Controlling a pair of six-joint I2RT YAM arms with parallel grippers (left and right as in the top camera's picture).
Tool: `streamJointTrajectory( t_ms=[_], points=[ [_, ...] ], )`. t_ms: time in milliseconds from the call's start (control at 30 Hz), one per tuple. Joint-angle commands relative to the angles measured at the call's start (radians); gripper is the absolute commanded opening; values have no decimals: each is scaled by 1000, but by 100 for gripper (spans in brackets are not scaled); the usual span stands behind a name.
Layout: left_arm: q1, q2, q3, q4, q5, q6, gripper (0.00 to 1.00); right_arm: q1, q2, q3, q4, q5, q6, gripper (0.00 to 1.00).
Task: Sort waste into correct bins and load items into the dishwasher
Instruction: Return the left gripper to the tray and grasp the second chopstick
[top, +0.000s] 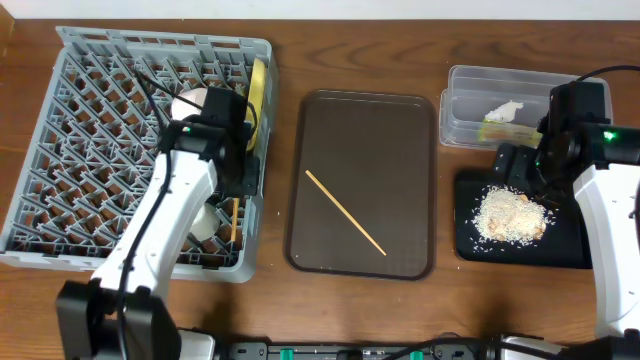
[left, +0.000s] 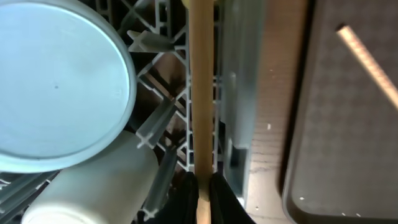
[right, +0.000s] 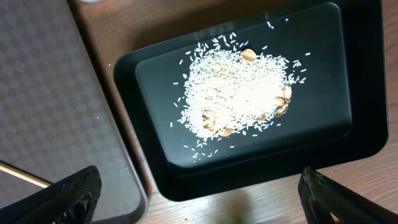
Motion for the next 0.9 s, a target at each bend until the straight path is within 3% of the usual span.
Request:
streamJointTrajectory(
  t_ms=[0,167,267,467,867],
  points=[
    [5,16,2,2,-32,12,31,-10,-11,17,-2,10,-12,99],
    [5,6,14,1,-31,10,38,-10,-11,17,-1,10,-12,99],
    [5,-21,37,2,-26,-60,42,-10,-11,17,-1,10,-12,99],
    [-52,-95,49,54,190,-166,45,-10,-11,17,0,10,-11,99],
    [-326,62,25,192,49,-689,48,-10,-11,17,-2,10,-12,99]
  ],
)
